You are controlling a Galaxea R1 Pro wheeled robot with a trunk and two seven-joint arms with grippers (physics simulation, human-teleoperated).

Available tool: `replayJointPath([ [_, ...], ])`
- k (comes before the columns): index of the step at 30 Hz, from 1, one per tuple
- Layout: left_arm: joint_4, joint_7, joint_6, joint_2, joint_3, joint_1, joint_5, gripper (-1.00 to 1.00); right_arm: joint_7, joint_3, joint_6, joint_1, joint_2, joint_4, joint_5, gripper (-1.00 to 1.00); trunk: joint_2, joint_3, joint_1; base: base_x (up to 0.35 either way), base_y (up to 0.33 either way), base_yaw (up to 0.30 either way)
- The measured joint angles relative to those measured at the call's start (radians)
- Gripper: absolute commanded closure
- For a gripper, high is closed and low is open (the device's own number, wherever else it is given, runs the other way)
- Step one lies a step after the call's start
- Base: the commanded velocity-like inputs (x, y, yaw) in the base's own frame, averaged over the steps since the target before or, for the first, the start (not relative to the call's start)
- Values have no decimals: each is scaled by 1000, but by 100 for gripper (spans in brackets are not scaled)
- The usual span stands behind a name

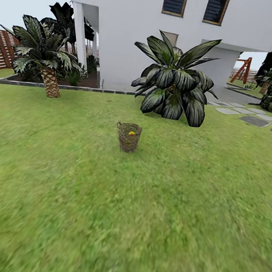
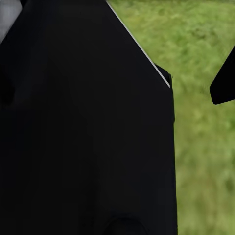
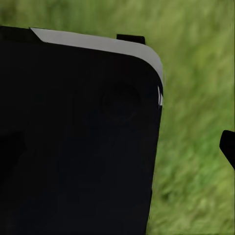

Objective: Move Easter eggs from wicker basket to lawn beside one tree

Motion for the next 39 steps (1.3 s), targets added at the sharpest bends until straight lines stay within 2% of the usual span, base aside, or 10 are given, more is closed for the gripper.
replayJointPath([
  [21, 0, 0, 0, 0, 0, 0, 0, -100, 0, 0, 0, 0, 2, 0, 0, -100, 0, -24, 0, 299, 193, 0],
  [39, 0, 0, 0, 0, 0, 0, 0, -100, 0, 0, 0, 0, 2, 0, 0, -100, 0, -31, 0, 299, 156, 0],
])
